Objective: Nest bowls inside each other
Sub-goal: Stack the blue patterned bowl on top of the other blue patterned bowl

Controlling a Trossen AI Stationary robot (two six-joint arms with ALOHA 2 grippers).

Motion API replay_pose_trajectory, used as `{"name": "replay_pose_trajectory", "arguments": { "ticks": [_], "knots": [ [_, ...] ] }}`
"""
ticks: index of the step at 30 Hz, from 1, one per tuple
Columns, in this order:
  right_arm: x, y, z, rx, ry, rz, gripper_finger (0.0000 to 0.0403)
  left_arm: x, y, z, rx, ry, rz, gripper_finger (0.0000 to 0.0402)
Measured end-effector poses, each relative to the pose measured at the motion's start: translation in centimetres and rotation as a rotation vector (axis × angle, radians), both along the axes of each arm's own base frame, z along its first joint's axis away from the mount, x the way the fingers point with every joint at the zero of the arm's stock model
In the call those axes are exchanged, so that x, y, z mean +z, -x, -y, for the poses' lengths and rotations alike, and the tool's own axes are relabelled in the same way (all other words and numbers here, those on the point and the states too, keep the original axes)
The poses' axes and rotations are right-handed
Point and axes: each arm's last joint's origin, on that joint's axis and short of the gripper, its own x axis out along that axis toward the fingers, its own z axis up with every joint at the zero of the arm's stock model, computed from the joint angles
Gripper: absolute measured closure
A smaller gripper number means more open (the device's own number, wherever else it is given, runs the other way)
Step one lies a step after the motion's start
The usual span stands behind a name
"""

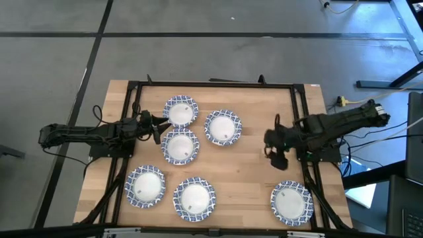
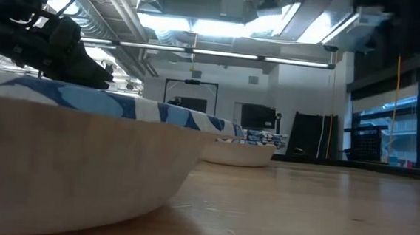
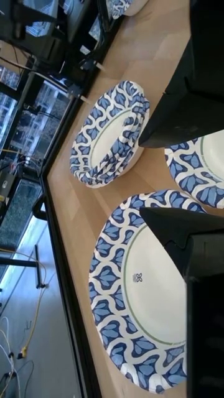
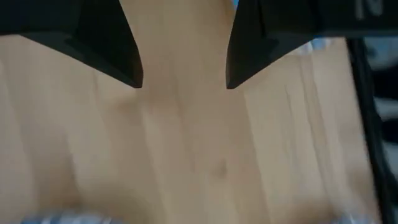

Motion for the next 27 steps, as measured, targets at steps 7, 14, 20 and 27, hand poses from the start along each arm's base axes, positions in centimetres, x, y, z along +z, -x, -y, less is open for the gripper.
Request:
{"name": "replay_pose_trajectory", "arguments": {
  "ticks": [7,14,20,27],
  "knots": [
    [-1.4,3.0,-3.5,0.210,-0.029,-0.224,0.0171,0.0,0.0,0.0,0.000,0.000,0.000,0.0241],
    [-3.3,5.3,-6.2,0.402,0.045,-0.252,0.0171,0.0,0.0,0.0,0.000,0.000,0.000,0.0241],
    [-6.2,6.8,-7.5,0.435,0.052,-0.262,0.0171,0.0,0.0,0.0,0.000,0.000,0.000,0.0241],
    [-8.4,7.5,-8.9,0.445,-0.039,-0.215,0.0171,0.0,0.0,0.0,0.000,0.000,0.000,0.0241]
  ]
}}
